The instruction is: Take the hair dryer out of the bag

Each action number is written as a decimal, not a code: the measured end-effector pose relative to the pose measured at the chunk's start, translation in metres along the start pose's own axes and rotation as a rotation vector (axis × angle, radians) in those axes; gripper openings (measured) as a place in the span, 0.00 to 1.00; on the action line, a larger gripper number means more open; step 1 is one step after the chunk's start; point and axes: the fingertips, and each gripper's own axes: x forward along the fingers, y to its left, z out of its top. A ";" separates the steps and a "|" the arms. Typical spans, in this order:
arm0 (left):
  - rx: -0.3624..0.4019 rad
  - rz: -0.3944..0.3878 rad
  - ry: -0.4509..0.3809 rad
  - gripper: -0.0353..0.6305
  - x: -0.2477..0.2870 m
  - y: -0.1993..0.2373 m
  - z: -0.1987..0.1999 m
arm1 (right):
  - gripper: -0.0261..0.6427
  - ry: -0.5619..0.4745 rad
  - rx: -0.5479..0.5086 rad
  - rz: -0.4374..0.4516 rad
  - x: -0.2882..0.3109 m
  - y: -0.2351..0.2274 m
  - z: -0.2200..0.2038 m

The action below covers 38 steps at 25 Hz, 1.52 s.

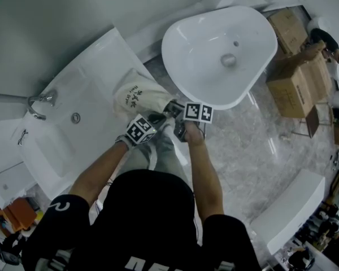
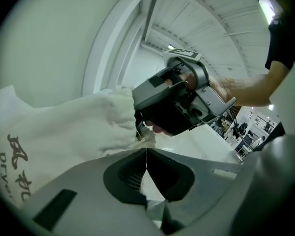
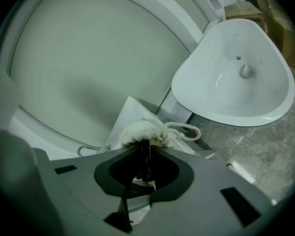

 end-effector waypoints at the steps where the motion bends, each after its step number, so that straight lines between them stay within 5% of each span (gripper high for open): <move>1: -0.005 0.005 0.006 0.05 0.002 0.002 -0.002 | 0.12 -0.006 0.015 0.015 -0.001 0.002 0.001; 9: -0.039 0.036 0.007 0.05 -0.006 0.017 -0.008 | 0.11 -0.010 -0.049 0.011 -0.008 0.005 -0.003; 15: -0.017 0.030 -0.056 0.05 -0.050 0.033 -0.002 | 0.11 0.013 -0.296 -0.133 -0.023 -0.021 -0.010; 22: -0.082 0.251 -0.149 0.05 -0.131 0.129 0.004 | 0.13 0.021 -0.367 -0.183 -0.021 -0.038 -0.022; 26: -0.148 0.337 -0.123 0.09 -0.155 0.178 -0.008 | 0.15 0.030 -0.395 -0.212 -0.014 -0.043 -0.018; 30: -0.178 0.291 -0.043 0.24 -0.147 0.193 -0.025 | 0.21 0.027 -0.382 -0.199 -0.003 -0.044 -0.014; 38: -0.204 0.198 -0.013 0.18 -0.123 0.191 -0.022 | 0.22 0.019 -0.349 -0.168 0.009 -0.044 -0.014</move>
